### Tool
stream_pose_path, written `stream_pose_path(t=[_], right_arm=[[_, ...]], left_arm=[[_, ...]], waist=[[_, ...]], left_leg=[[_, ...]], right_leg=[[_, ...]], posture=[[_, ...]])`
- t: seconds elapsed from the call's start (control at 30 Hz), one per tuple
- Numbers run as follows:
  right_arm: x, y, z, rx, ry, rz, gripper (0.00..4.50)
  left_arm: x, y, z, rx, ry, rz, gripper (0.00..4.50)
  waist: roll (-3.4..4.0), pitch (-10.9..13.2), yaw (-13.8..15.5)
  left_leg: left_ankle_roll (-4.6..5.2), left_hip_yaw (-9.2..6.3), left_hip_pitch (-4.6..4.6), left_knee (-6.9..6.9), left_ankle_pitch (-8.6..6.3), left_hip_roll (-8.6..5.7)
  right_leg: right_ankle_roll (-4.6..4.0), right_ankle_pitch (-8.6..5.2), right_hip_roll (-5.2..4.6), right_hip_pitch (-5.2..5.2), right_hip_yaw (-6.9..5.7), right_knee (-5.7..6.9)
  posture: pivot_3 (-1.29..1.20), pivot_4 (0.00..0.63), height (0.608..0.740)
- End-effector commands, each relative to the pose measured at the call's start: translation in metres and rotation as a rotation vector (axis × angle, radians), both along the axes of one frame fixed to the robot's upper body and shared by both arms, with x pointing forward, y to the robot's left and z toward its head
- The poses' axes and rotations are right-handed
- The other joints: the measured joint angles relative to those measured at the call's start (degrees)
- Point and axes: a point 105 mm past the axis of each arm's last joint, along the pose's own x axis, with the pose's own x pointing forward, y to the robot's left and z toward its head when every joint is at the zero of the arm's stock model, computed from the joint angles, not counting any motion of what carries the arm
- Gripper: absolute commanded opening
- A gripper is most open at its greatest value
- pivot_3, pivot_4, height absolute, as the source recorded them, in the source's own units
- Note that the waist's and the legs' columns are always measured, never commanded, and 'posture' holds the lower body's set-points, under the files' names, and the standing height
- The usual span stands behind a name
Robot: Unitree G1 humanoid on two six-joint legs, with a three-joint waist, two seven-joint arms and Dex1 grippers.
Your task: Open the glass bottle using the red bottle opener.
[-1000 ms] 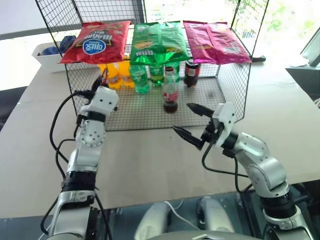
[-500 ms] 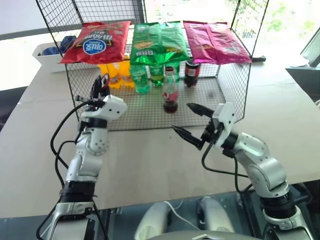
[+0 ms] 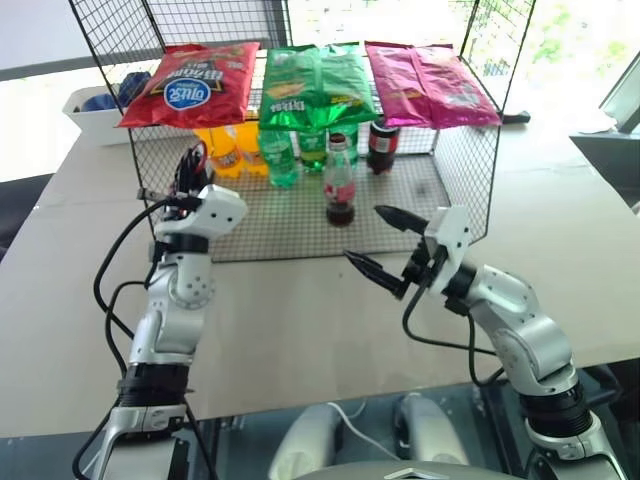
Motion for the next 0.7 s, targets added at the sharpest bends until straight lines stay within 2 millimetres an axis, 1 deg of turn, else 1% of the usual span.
stream_pose_path(t=[0.03, 0.13, 0.27, 0.33, 0.37, 0.4, 0.47, 0.53, 0.63, 0.7], right_arm=[[-0.004, 0.001, 0.007, 0.02, -0.037, 0.01, 4.5], [-0.004, 0.001, 0.007, 0.02, -0.036, 0.011, 4.5], [-0.003, 0.002, 0.006, 0.02, -0.034, 0.013, 4.5], [-0.004, 0.002, 0.006, 0.019, -0.032, 0.014, 4.5], [-0.004, 0.002, 0.006, 0.019, -0.031, 0.015, 4.5], [-0.004, 0.002, 0.005, 0.019, -0.03, 0.015, 4.5], [-0.004, 0.002, 0.005, 0.017, -0.029, 0.015, 4.5], [-0.004, 0.0, 0.005, 0.013, -0.028, 0.012, 4.5], [-0.003, -0.005, 0.0, -0.011, -0.001, 0.023, 4.5], [-0.005, -0.007, -0.006, -0.04, 0.038, 0.051, 4.5]], left_arm=[[-0.016, -0.003, 0.027, 0.03, -0.134, 0.01, 0.02], [-0.023, -0.007, 0.033, 0.034, -0.17, 0.004, 0.02], [-0.027, -0.006, 0.035, -0.006, -0.173, 0.011, 0.02], [-0.027, -0.014, 0.036, -0.038, -0.154, -0.038, 0.02], [-0.027, -0.021, 0.036, -0.062, -0.137, -0.087, 0.02], [-0.028, -0.033, 0.035, -0.09, -0.114, -0.165, 0.02], [-0.031, -0.048, 0.033, -0.147, -0.082, -0.272, 0.02], [-0.029, -0.055, 0.027, -0.324, -0.013, -0.37, 0.02], [-0.034, -0.076, 0.027, -0.554, 0.066, -0.595, 0.02], [-0.037, -0.086, 0.03, -0.584, 0.094, -0.685, 0.02]], waist=[[0.0, 0.0, 0.0], [0.0, 0.0, 0.0], [0.0, 0.0, 0.0], [0.0, 0.0, 0.0], [0.0, 0.0, 0.0], [-0.01, 0.0, 0.0], [-0.01, 0.0, 0.1], [-0.01, 0.0, 0.0], [-0.03, 0.0, 0.0], [-0.04, 0.0, 0.0]], left_leg=[[0.0, 0.0, 0.0, 0.0, 0.0, 0.0], [0.0, 0.0, 0.0, 0.0, 0.0, 0.0], [0.0, 0.01, 0.0, 0.0, 0.0, 0.0], [0.0, 0.01, 0.0, 0.0, 0.0, 0.0], [0.0, 0.01, 0.0, 0.0, 0.0, 0.0], [0.0, 0.01, 0.0, 0.0, 0.0, 0.0], [0.0, 0.01, -0.01, 0.01, 0.0, -0.01], [0.0, 0.03, -0.01, 0.01, 0.0, -0.02], [0.01, 0.03, -0.02, 0.04, 0.0, -0.02], [0.01, 0.03, 0.0, 0.07, 0.0, 0.0]], right_leg=[[0.0, 0.0, 0.0, 0.0, 0.0, 0.0], [0.0, 0.0, -0.01, 0.0, 0.01, 0.0], [0.0, 0.0, 0.0, 0.0, 0.0, 0.01], [0.0, 0.0, 0.0, 0.0, 0.0, 0.01], [0.0, 0.0, 0.0, 0.0, -0.01, 0.01], [0.0, 0.0, -0.01, 0.0, -0.01, 0.02], [0.0, 0.0, -0.08, 0.0, 0.0, 0.01], [0.0, 0.0, -0.1, 0.0, 0.02, 0.0], [0.0, 0.0, -0.12, 0.01, 0.03, 0.02], [0.0, 0.0, -0.11, 0.01, 0.03, 0.06]], posture=[[0.0, 0.15, 0.734], [0.0, 0.15, 0.734], [0.0, 0.15, 0.734], [0.0, 0.15, 0.734], [0.0, 0.15, 0.734], [0.0, 0.15, 0.734], [0.0, 0.15, 0.734], [0.0, 0.15, 0.734], [0.0, 0.15, 0.734], [0.0, 0.15, 0.734]])
